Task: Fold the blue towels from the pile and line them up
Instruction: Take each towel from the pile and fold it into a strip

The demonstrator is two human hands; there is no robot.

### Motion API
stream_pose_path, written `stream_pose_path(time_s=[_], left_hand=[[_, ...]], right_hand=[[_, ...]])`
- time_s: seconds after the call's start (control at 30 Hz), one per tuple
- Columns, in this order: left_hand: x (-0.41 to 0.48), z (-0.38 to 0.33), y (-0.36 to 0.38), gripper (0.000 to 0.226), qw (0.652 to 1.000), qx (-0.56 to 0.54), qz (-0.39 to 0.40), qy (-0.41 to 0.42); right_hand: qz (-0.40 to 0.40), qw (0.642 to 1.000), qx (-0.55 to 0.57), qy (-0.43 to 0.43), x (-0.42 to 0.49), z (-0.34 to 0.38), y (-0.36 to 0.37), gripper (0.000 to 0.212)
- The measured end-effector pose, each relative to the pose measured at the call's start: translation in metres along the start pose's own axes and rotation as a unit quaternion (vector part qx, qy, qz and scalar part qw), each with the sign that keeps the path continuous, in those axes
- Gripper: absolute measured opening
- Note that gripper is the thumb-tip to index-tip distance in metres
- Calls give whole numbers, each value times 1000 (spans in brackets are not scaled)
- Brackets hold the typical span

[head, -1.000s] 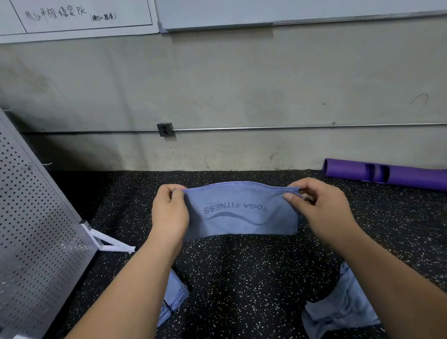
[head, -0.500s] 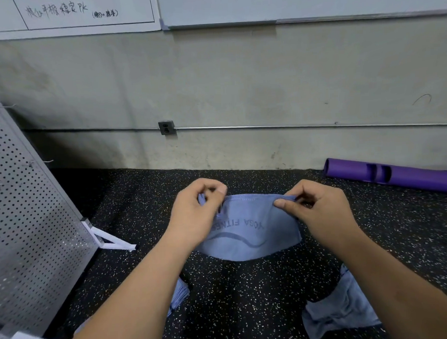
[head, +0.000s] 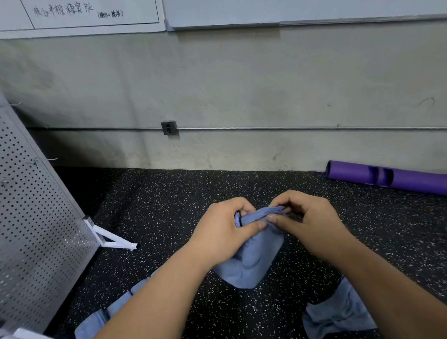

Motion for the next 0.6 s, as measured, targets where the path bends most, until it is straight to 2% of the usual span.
stream_pose_path(time_s=[0.07,0.17,0.27,0.37,0.4,0.5,0.6], left_hand=[[-1,0,-1,25,1000,-3,-15,-10],[-1,0,-1,25,1000,-6,-17,-12],[0,-4,3,22,995,-93,-2,-27],[2,0,3,42,984,-164,-2,-73],[2,2,3,40,978,-187,-6,-90],[2,7,4,10,959,-246,1,-137],[1,6,4,10,944,-289,40,-157]], right_hand=[[7,1000,16,13,0,-1,-1,24],[-26,999,16,28,0,-3,-1,26],[-66,998,6,24,0,-2,0,28],[-90,996,-5,0,-2,5,1,29],[-93,996,-1,-5,-3,8,2,28],[-95,995,-5,-34,-3,13,6,29],[-88,996,1,-34,-2,11,8,27]])
Point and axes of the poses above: each hand's wrist, its own x-axis towards the middle knuckle, its own y-axis out of the palm, z = x × y, the point moved 4 cm from there along x, towards the middle knuckle, and after that the axes turned 4 degrees about -x, right-handed, at the moved point
